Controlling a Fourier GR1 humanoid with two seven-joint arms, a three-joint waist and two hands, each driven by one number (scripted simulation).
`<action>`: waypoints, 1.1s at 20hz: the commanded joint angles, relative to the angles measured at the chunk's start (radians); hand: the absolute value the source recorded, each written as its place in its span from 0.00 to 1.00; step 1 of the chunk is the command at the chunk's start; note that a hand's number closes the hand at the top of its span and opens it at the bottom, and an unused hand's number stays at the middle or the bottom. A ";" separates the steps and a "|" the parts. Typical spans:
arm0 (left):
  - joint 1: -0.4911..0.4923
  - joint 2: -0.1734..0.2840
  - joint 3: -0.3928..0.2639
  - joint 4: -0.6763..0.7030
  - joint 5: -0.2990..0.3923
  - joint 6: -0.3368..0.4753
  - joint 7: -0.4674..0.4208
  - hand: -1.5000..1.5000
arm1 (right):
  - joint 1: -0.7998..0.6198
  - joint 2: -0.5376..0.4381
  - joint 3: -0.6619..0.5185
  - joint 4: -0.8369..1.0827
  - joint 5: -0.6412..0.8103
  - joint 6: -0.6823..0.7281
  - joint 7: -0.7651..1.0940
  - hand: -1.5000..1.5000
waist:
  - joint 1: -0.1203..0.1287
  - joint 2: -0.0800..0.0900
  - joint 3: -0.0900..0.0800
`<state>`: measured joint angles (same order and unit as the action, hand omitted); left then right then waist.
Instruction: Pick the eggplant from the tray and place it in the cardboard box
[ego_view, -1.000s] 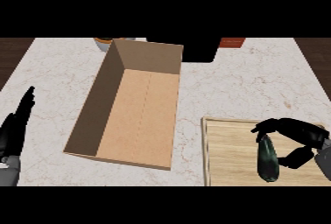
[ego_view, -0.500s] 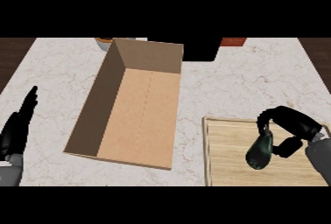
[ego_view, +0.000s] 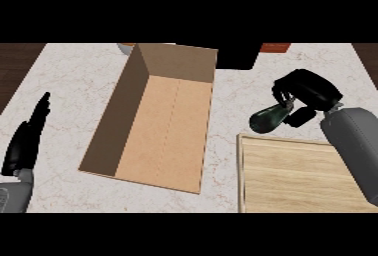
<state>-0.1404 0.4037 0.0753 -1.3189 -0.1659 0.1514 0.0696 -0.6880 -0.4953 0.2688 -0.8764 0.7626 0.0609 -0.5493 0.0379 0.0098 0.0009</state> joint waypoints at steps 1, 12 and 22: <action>0.028 -0.012 -0.006 -0.003 -0.026 0.023 -0.024 0.50 | -0.121 0.025 -0.080 0.088 -0.025 -0.084 -0.093 1.00 | -0.001 0.000 0.001; 0.035 0.017 0.027 -0.108 -0.007 -0.029 0.092 0.50 | -0.254 0.162 -0.115 0.022 -0.115 0.046 -0.164 1.00 | -0.023 -0.010 0.000; 0.032 0.002 0.069 0.049 -0.004 -0.035 -0.067 0.50 | -0.396 0.423 -0.129 -0.063 -0.198 0.189 0.197 1.00 | -0.029 -0.009 -0.002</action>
<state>-0.1032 0.4075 0.1252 -1.3313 -0.1781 0.1288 0.0639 -1.0211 -0.1558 0.1492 -0.9492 0.5798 0.2262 -0.4481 0.0072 -0.0017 -0.0005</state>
